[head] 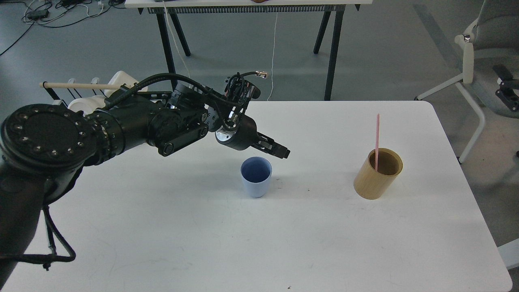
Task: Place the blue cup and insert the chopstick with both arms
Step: 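Release the blue cup and lift the left gripper away, then reach the right gripper to the pink stick in the tan cup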
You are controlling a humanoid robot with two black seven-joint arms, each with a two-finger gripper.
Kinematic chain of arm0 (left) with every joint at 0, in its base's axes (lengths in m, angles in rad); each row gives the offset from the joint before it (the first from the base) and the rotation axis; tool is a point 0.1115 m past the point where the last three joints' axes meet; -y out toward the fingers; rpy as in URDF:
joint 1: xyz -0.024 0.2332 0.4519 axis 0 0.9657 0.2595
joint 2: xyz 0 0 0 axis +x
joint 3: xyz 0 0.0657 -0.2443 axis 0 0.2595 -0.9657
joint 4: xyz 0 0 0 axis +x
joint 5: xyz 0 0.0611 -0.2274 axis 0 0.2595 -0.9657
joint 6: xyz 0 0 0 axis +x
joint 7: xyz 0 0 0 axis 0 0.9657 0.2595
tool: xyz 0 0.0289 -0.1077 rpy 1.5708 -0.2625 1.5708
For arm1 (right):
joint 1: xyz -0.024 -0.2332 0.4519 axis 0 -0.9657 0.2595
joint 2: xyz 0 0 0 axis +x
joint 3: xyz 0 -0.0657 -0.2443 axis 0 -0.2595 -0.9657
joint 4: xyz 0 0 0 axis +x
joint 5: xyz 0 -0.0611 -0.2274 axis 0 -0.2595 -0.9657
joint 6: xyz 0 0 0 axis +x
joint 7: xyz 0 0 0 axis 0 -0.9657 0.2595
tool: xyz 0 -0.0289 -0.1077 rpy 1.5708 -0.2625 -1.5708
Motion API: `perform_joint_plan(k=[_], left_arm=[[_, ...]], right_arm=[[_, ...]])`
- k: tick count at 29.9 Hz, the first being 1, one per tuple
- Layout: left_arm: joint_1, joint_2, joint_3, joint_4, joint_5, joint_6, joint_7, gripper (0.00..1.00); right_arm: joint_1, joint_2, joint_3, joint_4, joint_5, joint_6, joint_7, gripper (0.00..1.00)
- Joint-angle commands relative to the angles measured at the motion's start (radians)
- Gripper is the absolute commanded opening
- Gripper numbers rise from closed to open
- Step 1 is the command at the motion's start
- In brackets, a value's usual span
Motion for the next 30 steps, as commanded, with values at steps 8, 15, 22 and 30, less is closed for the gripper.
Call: perform_joint_plan(k=[8,15,22,30], left_arm=[[0.229,0.168,-0.760,-0.022,-0.365,0.000,0.000,0.98],[0.329,0.174,-0.971,-0.044,-0.368,0.000,0.000,0.98],[0.346,0.176,-0.969,-0.044,-0.367,0.000,0.000,0.99],[0.374,0.174,-0.968,-0.042,-0.365,0.000,0.000,0.99]], right_arm=[[-0.001,-0.034,-0.118,0.279,-0.776,-0.378,0.000,0.98],[0.016,-0.026,-0.396,0.280,-0.993,-0.738,0.000,0.98],[0.019,0.046,-0.480,0.245,-1.040,-0.800,0.000,0.98],[0.035,0.205,-0.496,0.107,-1.052,-0.802,0.000,0.92]])
